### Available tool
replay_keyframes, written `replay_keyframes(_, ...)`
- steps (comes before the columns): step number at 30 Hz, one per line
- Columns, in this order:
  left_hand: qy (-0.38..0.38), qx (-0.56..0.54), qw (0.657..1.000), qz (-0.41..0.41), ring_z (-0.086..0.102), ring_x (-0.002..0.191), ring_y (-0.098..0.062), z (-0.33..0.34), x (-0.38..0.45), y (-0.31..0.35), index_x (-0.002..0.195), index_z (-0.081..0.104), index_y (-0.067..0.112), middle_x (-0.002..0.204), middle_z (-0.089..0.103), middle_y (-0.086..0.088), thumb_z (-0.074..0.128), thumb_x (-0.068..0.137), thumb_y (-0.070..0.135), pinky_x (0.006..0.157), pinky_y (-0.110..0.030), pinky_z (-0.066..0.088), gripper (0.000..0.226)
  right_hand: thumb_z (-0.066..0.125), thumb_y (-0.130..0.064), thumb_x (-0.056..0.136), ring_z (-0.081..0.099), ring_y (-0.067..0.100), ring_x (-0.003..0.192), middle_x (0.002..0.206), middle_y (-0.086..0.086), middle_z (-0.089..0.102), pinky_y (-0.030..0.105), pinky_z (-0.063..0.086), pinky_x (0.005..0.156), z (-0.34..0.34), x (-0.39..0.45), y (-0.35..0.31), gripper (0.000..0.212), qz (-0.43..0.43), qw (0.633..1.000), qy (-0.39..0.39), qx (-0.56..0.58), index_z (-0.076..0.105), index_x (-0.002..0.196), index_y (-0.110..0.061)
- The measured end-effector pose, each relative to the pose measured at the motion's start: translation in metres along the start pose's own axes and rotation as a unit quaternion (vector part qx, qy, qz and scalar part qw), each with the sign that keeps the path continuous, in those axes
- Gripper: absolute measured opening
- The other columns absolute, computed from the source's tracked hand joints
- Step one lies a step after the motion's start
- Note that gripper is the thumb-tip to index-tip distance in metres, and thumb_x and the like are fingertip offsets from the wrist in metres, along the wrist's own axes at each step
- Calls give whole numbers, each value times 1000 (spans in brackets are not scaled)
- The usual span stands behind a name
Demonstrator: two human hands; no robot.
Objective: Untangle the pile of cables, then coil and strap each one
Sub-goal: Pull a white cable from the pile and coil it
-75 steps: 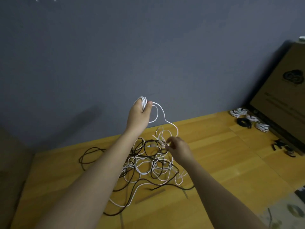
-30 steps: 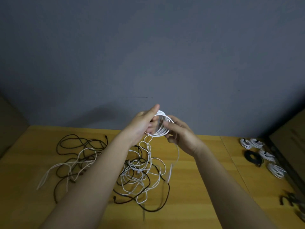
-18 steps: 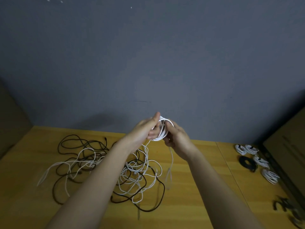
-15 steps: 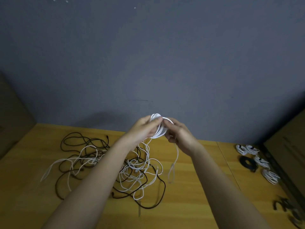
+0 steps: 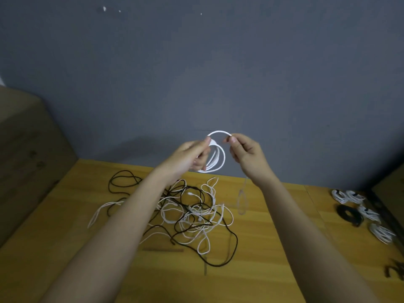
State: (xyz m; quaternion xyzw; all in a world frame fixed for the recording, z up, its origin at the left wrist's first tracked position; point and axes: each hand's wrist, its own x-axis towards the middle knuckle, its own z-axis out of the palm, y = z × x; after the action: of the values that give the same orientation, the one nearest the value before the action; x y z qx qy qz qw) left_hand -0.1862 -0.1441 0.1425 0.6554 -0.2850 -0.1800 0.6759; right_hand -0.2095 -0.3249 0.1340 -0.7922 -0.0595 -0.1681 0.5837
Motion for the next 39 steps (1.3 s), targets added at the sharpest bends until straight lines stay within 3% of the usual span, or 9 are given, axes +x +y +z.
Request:
replay_keyframes(4,31,-102,994,2,18,38,-4,-22,-15,12,72,37,16,44,24,11,26,104,29,61,-24,33,36,40,-24,103,45,5,51,54,-2,47,22,38,58,50,-11,20,39,71,995,-73,-17,56,70,-10)
replay_keyframes(9,130,-205,970,5,27,42,-4,-96,-17,-2,76,36,18,49,33,11,26,105,17,56,-16,36,30,40,-19,103,41,8,47,54,-3,39,29,42,57,149,-34,54,23,173,980,-74,60,61,99,-10)
replay_keyframes(15,157,182,970,38,45,58,-21,-105,-11,-42,86,28,16,67,43,-7,30,103,26,66,-37,40,20,49,-19,99,39,8,51,57,-10,44,23,38,54,170,-57,60,15,103,983,-140,-64,58,105,-29)
replay_keyframes(18,59,479,876,20,57,71,-38,-114,-10,-61,107,31,8,76,53,-17,33,102,31,59,-39,38,23,54,-17,95,44,2,54,62,-12,54,18,37,54,168,-55,48,22,53,986,-136,-79,59,95,-38)
replay_keyframes(21,-29,556,830,-10,54,70,-35,-129,-21,-81,99,30,13,79,55,-18,35,101,31,56,-36,28,18,58,-16,94,51,-4,67,74,-11,58,11,38,63,170,-55,48,16,54,995,-51,-69,68,89,-28)
replay_keyframes(29,-212,456,864,-19,51,71,-6,-134,-28,-99,81,49,21,82,54,8,49,93,54,63,-32,36,35,64,-24,88,55,11,66,68,3,60,22,43,67,145,-67,61,13,211,975,-8,68,74,82,-18)
replay_keyframes(32,-122,323,937,-60,57,110,-8,-153,-23,-106,111,63,18,122,62,7,53,95,44,83,-26,42,32,49,-55,86,47,6,59,62,-8,50,15,38,57,135,-72,65,43,239,967,29,84,72,87,-19)
replay_keyframes(35,-58,247,965,-71,57,97,-6,-171,-17,-109,106,64,17,104,62,12,60,90,44,87,-28,39,32,52,-60,83,54,3,66,67,-14,61,19,40,63,134,-79,71,40,257,963,43,63,72,83,-26)
replay_keyframes(39,14,251,965,-70,60,89,-14,-187,-3,-111,87,61,22,86,64,12,56,80,55,81,-32,44,35,72,-27,83,62,10,85,81,-7,69,13,48,73,134,-82,78,8,251,962,88,56,74,77,-22)
